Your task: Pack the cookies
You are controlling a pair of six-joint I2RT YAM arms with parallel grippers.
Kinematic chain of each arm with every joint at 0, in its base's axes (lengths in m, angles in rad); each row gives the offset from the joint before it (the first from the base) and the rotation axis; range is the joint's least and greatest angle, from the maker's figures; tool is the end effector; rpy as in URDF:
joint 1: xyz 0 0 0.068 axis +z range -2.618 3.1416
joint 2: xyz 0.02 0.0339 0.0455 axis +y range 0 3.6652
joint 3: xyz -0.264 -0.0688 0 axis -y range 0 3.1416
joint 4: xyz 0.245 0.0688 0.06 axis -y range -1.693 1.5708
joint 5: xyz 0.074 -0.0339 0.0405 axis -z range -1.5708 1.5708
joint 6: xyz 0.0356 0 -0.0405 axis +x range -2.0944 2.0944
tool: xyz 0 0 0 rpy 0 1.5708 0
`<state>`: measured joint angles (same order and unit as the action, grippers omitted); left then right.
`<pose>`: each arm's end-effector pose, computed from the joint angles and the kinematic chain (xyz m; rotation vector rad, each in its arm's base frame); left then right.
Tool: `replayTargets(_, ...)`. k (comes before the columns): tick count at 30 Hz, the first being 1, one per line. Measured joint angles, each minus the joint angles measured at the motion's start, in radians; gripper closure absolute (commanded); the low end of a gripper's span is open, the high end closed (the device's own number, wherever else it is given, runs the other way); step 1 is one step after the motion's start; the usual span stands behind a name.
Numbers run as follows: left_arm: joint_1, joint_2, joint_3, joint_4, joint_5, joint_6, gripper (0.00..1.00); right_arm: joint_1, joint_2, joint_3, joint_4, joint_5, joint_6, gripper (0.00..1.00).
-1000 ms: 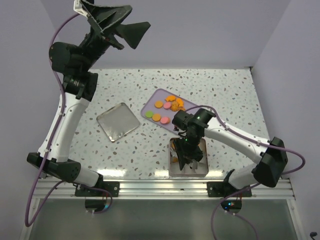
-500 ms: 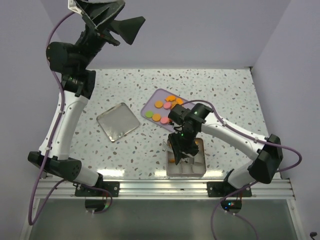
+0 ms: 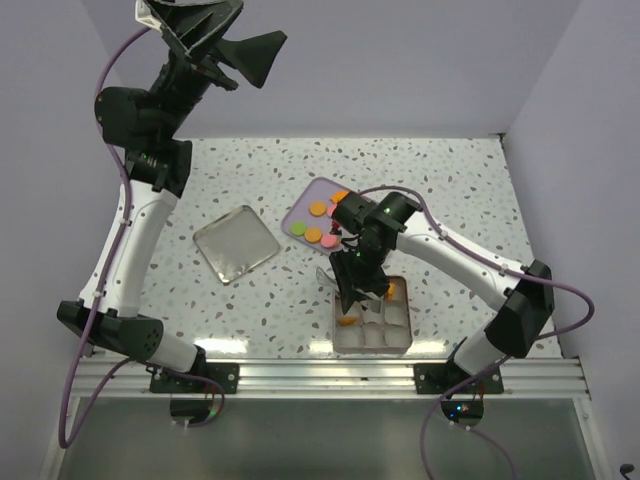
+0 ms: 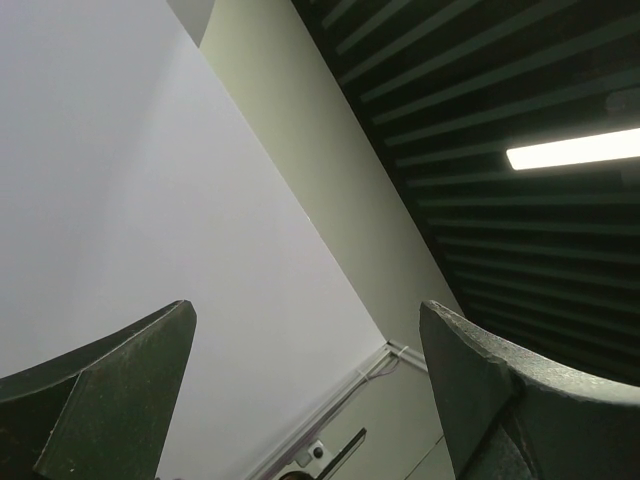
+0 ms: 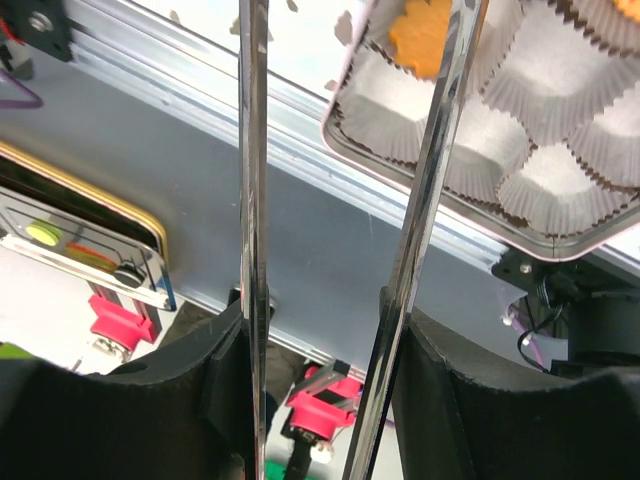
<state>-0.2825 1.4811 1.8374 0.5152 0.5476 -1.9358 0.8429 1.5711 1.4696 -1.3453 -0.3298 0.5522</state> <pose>0.2563 -0.0937 0.5980 -0.1855 1.0784 -2.2370 0.1798 0.2191 0.3055 0.4626 -2.9471 -0.4994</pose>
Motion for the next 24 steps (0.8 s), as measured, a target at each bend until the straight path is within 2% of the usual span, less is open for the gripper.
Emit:
replayTargets(7, 0.001, 0.012, 0.006, 0.027, 0.033, -0.026, 0.0, -0.01, 0.032, 0.087, -0.001, 0.003, -0.014, 0.49)
replayTargets(10, 0.001, -0.002, -0.013, -0.019, 0.055, 0.01, 0.0, -0.021, 0.054, 0.127, -0.005, 0.004, -0.021, 0.5)
replayTargets(13, 0.015, -0.122, -0.224, -0.05, 0.066, 0.064, 0.0, -0.045, 0.095, 0.209, -0.006, 0.007, -0.033, 0.49)
replayTargets(16, 0.05, -0.285, -0.518, -0.06, 0.083, 0.119, 0.0, -0.075, 0.147, 0.299, -0.002, 0.014, -0.052, 0.5)
replayTargets(19, 0.073, -0.399, -0.74, -0.094, 0.105, 0.17, 0.03, -0.11, 0.198, 0.359, 0.001, 0.029, -0.074, 0.5)
replayTargets(22, 0.077, -0.45, -0.874, -0.148, 0.131, 0.228, 0.04, -0.152, 0.234, 0.377, 0.005, 0.051, -0.091, 0.49)
replayTargets(24, 0.079, -0.458, -0.903, -0.205, 0.143, 0.276, 0.04, -0.192, 0.249, 0.373, 0.004, 0.061, -0.103, 0.49)
